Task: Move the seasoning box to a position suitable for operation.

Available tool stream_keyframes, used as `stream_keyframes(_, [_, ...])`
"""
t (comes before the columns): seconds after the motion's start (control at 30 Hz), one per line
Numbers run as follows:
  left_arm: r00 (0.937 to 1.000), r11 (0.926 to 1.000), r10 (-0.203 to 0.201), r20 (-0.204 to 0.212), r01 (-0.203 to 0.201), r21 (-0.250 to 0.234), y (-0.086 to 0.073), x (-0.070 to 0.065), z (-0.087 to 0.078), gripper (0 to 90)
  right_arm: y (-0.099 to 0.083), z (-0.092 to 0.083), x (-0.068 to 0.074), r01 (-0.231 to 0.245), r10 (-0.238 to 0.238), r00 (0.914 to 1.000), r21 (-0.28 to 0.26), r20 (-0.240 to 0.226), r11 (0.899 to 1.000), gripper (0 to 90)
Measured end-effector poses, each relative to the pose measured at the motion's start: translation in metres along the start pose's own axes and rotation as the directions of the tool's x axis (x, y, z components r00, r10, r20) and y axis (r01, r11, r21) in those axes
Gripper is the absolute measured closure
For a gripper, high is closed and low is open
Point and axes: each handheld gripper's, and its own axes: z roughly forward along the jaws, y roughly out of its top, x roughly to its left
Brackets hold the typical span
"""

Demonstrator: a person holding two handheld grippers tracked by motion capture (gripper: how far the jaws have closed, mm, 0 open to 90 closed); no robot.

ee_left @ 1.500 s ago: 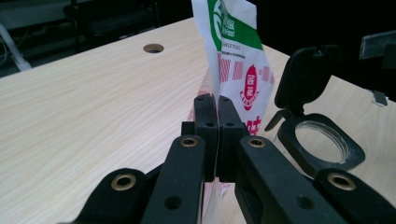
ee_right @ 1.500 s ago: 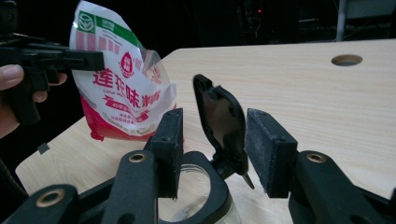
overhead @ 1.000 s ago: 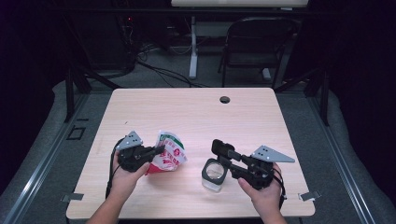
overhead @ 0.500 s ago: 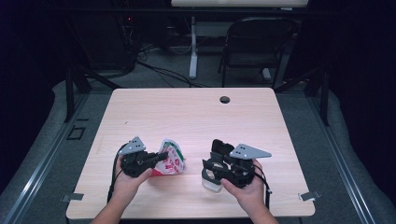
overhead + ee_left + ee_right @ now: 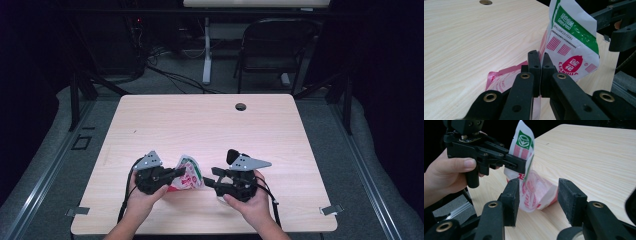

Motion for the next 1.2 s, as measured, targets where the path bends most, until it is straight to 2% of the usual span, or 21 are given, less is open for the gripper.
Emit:
stream_keyframes(0.23, [1.0000,1.0000,0.005,0.005,-0.005,0.006,-0.001,-0.002,0.001,90.0,0.001,0.010,0.006,-0.004,0.004,0.9987,-0.001,-0.051,1.000,51.9])
stream_keyframes(0.33, [1.0000,0.9999,0.008,0.006,-0.008,0.007,-0.001,-0.003,0.002,90.0,0.002,0.013,0.008,0.008,-0.007,0.9983,0.011,-0.057,1.000,52.0])
stream_keyframes(0.63, [0.9999,1.0000,0.003,0.012,-0.003,0.007,-0.001,-0.002,0.001,90.0,0.001,0.028,0.010,0.019,-0.016,0.9989,0.048,-0.044,0.999,55.1])
stream_keyframes(0.83, [1.0000,1.0000,0.005,0.007,-0.005,0.007,-0.002,-0.002,0.000,90.0,-0.002,0.037,0.009,0.032,-0.030,0.9991,0.093,-0.029,0.995,59.5])
stream_keyframes(1.2, [0.9999,1.0000,-0.006,0.011,0.006,-0.004,-0.002,-0.001,0.000,90.0,-0.004,0.043,0.008,0.030,-0.027,0.9994,0.140,-0.023,0.990,64.9])
